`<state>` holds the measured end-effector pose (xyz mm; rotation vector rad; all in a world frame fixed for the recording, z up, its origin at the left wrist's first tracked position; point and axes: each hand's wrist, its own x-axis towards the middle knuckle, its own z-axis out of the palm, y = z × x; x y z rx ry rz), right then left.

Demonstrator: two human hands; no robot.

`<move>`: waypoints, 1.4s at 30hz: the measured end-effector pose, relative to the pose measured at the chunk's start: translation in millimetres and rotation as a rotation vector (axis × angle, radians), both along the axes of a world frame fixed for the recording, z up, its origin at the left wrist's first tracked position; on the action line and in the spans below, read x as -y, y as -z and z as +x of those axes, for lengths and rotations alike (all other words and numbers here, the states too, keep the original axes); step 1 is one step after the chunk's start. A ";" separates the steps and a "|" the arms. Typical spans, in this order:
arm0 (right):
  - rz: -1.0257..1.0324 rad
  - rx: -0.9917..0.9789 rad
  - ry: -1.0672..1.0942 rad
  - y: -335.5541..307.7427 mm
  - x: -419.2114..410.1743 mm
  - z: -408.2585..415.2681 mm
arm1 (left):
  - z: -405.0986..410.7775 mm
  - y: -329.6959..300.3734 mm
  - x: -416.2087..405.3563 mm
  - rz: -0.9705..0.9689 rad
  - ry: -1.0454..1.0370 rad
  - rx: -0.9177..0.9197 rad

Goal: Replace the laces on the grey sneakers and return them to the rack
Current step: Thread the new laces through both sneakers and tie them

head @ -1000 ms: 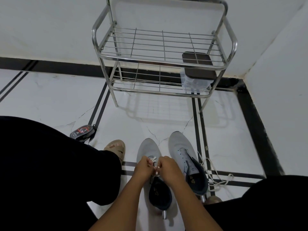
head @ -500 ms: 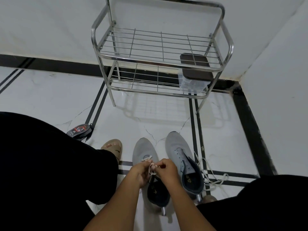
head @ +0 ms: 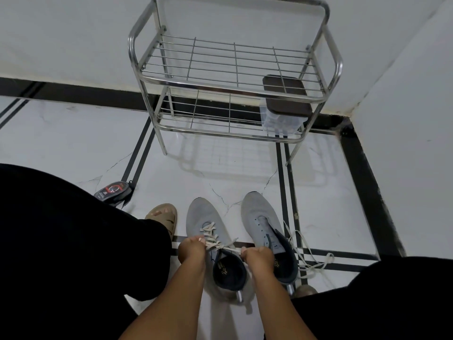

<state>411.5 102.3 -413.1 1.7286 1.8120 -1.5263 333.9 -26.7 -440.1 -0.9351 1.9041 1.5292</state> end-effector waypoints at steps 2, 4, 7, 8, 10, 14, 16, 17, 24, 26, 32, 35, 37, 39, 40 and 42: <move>0.003 0.010 0.032 0.6 -1.9 0.9 | -2.2 -1.2 0.3 -0.063 0.023 0.001; -0.009 0.014 0.051 -0.6 -2.4 2.4 | -0.8 -5.8 -3.6 -0.127 0.053 -0.020; 0.010 -0.010 -0.026 -2.0 -1.7 7.0 | -0.1 -7.1 -2.6 -0.154 0.078 -0.032; -0.002 -0.035 -0.064 -2.8 -2.6 8.8 | -2.3 -8.5 -1.3 -0.166 0.102 -0.027; -0.060 -0.096 -0.167 -5.8 -6.3 14.6 | -7.5 -9.3 3.5 -0.193 0.235 -0.044; -0.116 0.061 -0.545 -12.7 0.5 19.8 | -7.4 -18.1 6.1 -0.321 0.436 -0.081; 0.002 0.151 -0.653 -14.0 13.0 20.7 | 2.8 -21.2 3.3 -0.380 0.441 -0.110; 0.031 0.151 -0.671 -10.7 18.1 19.0 | 9.0 -20.8 1.8 -0.390 0.462 -0.132; 0.480 0.048 -0.323 -45.6 -26.7 4.4 | 17.0 -26.2 9.4 -0.469 0.590 -0.246; 0.569 0.110 -0.224 -50.4 -59.3 12.4 | 15.2 -35.9 5.1 -0.497 0.587 -0.277; 0.515 0.339 -0.483 -14.7 -41.9 39.7 | 20.2 -44.7 -21.3 -0.432 0.748 -0.749; 0.471 0.286 -0.545 -13.0 -17.1 38.5 | 23.9 -40.3 -39.8 -0.319 0.945 -0.652; 0.317 0.227 -0.600 -10.8 -16.3 32.4 | 25.4 -34.9 -45.0 -0.335 1.038 -0.546; 0.087 0.178 -0.568 -11.4 -33.4 24.3 | 26.1 -28.8 -45.7 -0.399 1.085 -0.480; -0.011 0.141 -0.455 -15.6 -44.9 19.5 | 25.4 -26.7 -45.0 -0.429 1.071 -0.466; -0.001 0.085 -0.218 -16.5 -72.4 10.1 | 24.5 -26.2 -45.0 -0.461 1.031 -0.470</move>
